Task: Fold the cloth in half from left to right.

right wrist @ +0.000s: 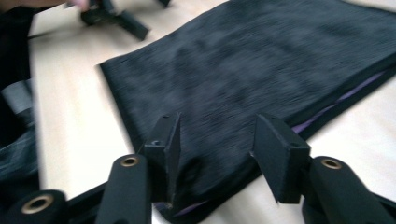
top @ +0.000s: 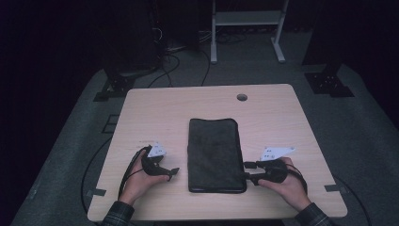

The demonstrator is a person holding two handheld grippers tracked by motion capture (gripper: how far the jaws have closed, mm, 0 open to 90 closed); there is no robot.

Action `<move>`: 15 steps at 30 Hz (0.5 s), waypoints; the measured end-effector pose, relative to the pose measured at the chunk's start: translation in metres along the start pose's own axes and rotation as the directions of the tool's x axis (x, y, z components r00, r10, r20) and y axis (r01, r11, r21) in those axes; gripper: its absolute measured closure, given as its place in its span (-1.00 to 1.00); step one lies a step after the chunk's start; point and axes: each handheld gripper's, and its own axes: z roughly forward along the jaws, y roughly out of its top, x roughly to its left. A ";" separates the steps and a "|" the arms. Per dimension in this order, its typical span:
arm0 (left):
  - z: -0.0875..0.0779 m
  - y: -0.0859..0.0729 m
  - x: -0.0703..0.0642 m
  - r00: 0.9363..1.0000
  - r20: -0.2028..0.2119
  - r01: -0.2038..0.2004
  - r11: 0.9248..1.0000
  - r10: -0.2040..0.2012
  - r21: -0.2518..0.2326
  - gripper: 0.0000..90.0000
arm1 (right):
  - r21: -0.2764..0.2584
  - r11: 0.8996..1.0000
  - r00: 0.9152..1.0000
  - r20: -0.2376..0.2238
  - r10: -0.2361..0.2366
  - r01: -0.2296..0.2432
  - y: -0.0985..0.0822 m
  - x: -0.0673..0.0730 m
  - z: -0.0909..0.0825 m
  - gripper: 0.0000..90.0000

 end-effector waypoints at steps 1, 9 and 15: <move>-0.001 0.001 0.001 1.000 0.001 -0.002 1.000 0.002 0.001 -0.76 | -0.003 1.000 1.000 0.011 0.001 -0.001 0.002 -0.004 0.001 0.10; 0.000 0.010 0.007 0.999 0.025 0.036 0.999 -0.036 -0.003 -0.23 | -0.009 1.000 0.996 0.086 -0.002 0.003 0.017 -0.033 0.011 0.03; 0.001 0.024 0.013 0.999 0.016 0.043 0.999 -0.043 -0.021 -0.07 | -0.004 1.000 0.991 0.132 0.008 -0.008 0.033 -0.058 0.022 0.00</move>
